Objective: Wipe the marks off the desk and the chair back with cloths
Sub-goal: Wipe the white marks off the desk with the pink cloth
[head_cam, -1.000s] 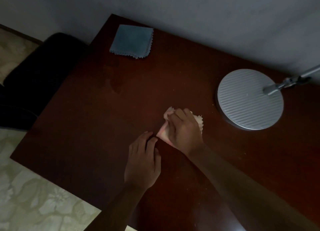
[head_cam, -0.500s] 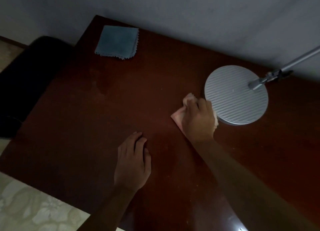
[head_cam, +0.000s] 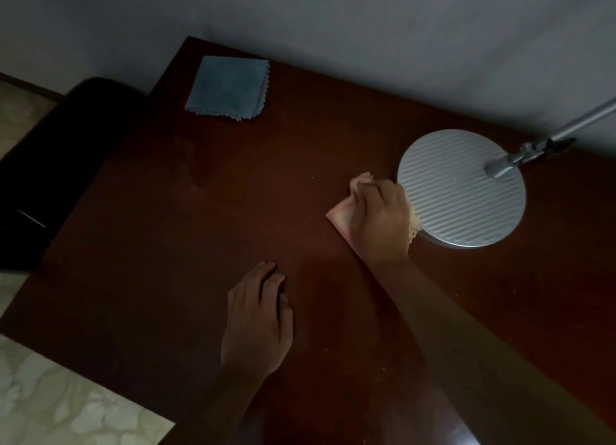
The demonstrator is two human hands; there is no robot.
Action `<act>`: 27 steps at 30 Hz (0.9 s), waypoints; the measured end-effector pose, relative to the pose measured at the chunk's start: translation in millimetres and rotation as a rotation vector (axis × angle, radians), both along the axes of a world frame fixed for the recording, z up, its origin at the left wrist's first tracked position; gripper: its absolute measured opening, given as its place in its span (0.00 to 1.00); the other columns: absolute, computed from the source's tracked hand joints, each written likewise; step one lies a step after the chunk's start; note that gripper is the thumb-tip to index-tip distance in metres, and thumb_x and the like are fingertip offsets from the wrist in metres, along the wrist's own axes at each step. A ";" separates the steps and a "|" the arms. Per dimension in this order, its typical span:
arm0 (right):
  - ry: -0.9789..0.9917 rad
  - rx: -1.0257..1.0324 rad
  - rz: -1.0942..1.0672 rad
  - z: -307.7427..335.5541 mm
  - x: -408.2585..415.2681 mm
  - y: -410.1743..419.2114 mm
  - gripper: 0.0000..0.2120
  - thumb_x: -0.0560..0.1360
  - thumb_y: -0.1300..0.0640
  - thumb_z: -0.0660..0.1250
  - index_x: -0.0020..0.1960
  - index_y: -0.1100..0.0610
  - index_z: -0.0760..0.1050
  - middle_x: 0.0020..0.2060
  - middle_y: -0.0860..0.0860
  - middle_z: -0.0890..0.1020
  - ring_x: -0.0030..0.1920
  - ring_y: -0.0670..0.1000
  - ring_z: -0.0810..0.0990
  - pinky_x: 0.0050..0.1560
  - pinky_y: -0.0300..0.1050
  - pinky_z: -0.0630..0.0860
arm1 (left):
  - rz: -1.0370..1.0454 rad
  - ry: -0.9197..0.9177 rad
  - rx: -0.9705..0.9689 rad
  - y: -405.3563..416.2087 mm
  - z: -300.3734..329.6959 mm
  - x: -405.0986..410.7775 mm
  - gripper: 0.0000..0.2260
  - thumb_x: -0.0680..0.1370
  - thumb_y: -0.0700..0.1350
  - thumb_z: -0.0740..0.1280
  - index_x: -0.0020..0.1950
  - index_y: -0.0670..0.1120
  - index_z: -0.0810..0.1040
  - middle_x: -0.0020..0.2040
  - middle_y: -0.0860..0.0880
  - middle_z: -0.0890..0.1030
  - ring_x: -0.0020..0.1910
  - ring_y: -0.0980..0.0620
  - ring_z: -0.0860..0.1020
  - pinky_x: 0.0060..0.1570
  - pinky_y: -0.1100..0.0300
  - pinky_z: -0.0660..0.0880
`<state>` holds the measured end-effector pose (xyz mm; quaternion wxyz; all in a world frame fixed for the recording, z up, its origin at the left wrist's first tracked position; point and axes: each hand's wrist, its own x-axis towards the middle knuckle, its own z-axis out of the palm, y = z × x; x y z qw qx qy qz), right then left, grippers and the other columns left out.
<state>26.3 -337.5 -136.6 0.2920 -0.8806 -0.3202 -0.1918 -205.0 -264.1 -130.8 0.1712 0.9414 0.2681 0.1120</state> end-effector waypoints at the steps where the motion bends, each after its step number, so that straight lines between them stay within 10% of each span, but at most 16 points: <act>1: 0.007 0.012 0.002 0.4 -1.6 -1.7 0.05 0.73 0.67 0.69 0.49 0.64 0.80 0.43 0.60 0.80 0.43 0.61 0.78 0.45 0.53 0.76 | -0.001 -0.005 -0.003 -0.9 -0.3 -1.0 0.14 0.78 0.45 0.58 0.58 0.42 0.78 0.63 0.42 0.76 0.65 0.44 0.72 0.62 0.50 0.67; 13: 0.120 -0.063 -0.049 15.4 58.9 60.4 0.09 0.73 0.61 0.64 0.47 0.58 0.83 0.43 0.57 0.82 0.45 0.64 0.77 0.45 0.48 0.63 | 0.006 0.015 -0.005 -1.0 3.5 2.5 0.13 0.78 0.44 0.59 0.60 0.43 0.76 0.64 0.44 0.75 0.65 0.47 0.70 0.61 0.53 0.66; 20: 0.086 -0.124 0.392 3.4 33.1 48.0 0.10 0.74 0.62 0.63 0.48 0.59 0.83 0.43 0.55 0.80 0.44 0.59 0.74 0.44 0.49 0.70 | 0.008 0.010 0.001 -1.7 4.0 2.2 0.13 0.78 0.44 0.60 0.59 0.42 0.78 0.63 0.43 0.76 0.65 0.45 0.72 0.61 0.52 0.66; 27: 0.138 -0.140 0.264 8.3 39.3 73.6 0.12 0.74 0.61 0.61 0.48 0.58 0.84 0.45 0.57 0.80 0.46 0.62 0.75 0.47 0.49 0.71 | 0.002 -0.008 0.010 0.7 2.6 3.0 0.13 0.77 0.43 0.61 0.59 0.42 0.78 0.63 0.43 0.76 0.65 0.47 0.71 0.61 0.55 0.65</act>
